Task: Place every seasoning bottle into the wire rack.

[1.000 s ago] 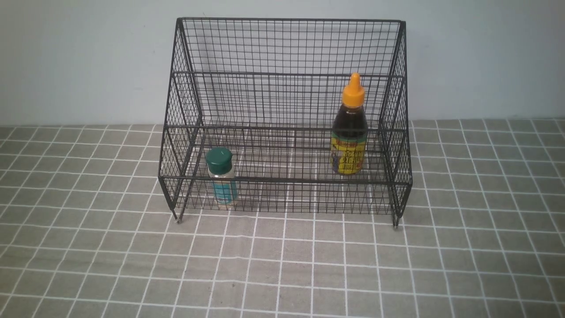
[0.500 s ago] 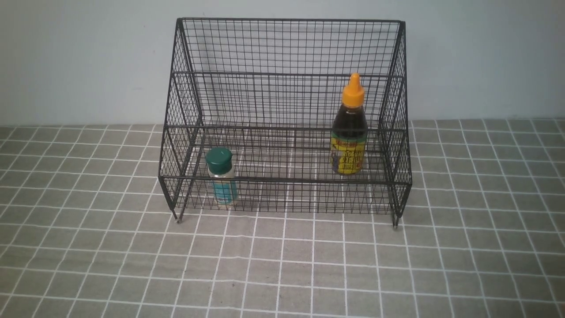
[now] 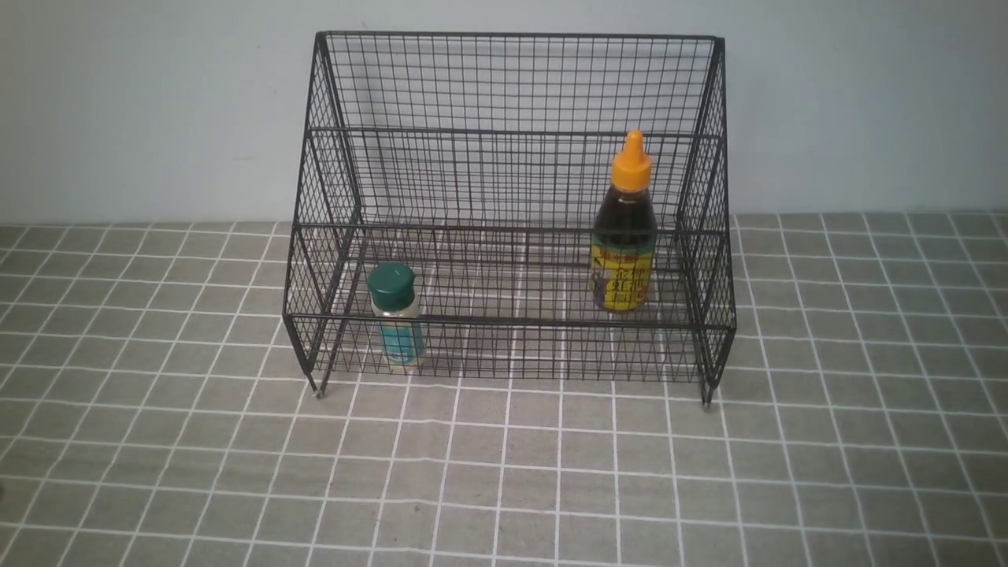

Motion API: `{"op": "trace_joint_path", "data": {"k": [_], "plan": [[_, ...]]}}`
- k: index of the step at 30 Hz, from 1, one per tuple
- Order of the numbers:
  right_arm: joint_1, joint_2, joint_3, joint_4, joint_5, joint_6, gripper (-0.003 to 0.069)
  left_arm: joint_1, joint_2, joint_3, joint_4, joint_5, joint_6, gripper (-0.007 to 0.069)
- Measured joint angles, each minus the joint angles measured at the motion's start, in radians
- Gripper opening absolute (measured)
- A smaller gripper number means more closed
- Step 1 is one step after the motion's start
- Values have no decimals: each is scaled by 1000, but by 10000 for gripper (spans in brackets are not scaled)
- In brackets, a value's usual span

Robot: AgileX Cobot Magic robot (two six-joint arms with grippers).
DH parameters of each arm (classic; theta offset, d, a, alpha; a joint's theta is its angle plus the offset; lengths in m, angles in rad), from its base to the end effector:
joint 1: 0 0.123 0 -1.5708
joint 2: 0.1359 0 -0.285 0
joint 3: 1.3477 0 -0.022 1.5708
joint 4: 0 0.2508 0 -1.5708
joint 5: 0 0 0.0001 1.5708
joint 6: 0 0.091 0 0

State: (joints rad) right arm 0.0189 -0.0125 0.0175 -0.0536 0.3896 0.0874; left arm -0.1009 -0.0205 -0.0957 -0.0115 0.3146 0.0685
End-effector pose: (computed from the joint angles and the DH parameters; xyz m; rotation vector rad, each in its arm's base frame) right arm 0.0520 -0.0009 0.1730 0.0317 1.8774 0.0199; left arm 0.0482 -0.0052 0.2178 0.1358 1.6766 -0.0356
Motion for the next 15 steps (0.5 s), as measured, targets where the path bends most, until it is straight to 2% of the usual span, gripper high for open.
{"op": "trace_joint_path", "data": {"k": [6,15], "plan": [[0,0,0,0,0,0,-14,80,1,122,0,-3,3,-7],[0,0,0,0,0,1,-14,91,2,124,0,50,3,-7]]}}
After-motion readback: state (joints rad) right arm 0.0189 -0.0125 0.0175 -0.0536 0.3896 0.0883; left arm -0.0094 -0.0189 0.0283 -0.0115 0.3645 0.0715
